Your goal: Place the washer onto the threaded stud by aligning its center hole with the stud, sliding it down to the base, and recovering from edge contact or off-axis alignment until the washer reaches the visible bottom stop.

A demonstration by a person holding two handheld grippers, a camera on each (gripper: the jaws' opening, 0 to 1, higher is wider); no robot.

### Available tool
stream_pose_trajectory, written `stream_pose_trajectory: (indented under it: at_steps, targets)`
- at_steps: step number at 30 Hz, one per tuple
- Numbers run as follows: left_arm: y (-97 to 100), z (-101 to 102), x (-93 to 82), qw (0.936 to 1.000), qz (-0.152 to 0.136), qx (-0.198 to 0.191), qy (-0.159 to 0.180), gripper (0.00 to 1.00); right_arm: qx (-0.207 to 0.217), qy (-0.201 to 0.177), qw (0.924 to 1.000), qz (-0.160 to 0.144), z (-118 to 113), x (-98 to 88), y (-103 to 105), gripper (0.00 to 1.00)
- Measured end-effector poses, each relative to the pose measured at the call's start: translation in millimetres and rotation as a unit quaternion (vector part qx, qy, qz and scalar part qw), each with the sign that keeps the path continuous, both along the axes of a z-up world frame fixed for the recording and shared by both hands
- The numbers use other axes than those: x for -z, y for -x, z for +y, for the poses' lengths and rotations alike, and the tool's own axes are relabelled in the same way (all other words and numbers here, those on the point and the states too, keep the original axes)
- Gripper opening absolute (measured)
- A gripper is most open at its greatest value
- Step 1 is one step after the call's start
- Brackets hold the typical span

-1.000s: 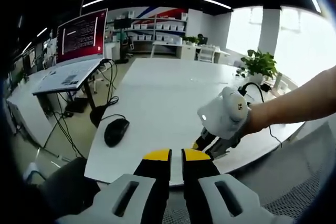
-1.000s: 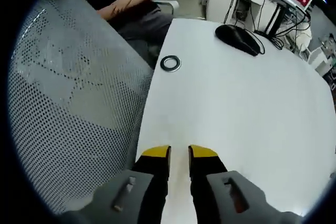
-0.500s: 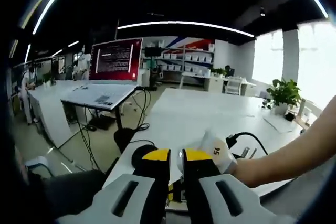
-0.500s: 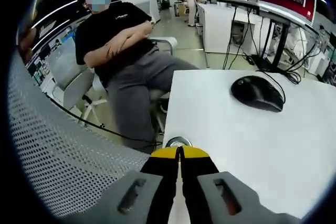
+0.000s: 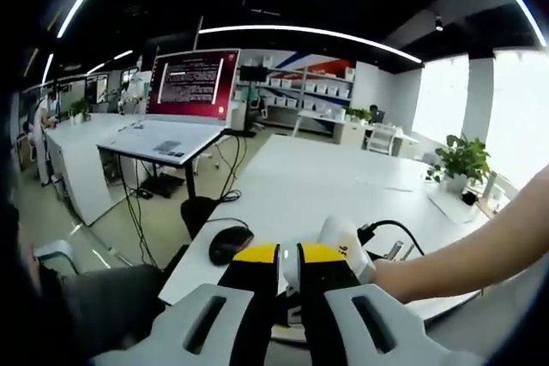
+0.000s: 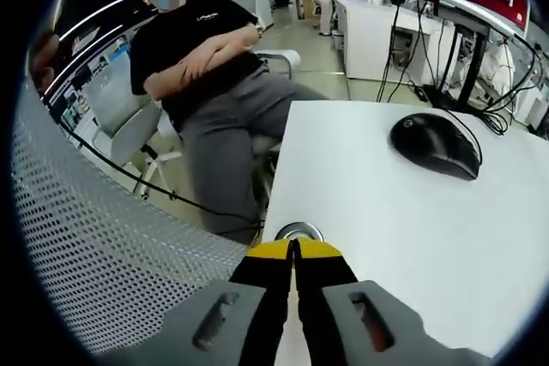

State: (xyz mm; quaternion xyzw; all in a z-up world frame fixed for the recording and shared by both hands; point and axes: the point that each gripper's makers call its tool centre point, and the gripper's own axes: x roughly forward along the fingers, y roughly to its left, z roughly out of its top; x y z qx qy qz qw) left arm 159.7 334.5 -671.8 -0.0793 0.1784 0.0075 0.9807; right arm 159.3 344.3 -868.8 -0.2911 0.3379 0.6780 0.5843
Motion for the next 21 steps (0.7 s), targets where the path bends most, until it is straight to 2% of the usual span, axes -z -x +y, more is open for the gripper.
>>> stream_pose_trajectory:
  at_steps: [8,15,21]
  targets:
    - [0.6,-1.2,2.2,1.0,0.007,0.004,-0.003,0.06,0.011,0.01,0.9999,-0.005,-32.9,-6.5,-11.6,0.04]
    - [1.0,-2.0,3.3,0.9999,0.011,0.008,-0.005,0.06,0.036,0.032,0.9987,-0.015,-66.1,1.9,-24.2,0.04]
    - [1.6,-3.6,4.3,0.9998,0.014,0.013,-0.004,0.06,0.045,0.032,0.9982,-0.025,-79.5,5.0,-26.0,0.04]
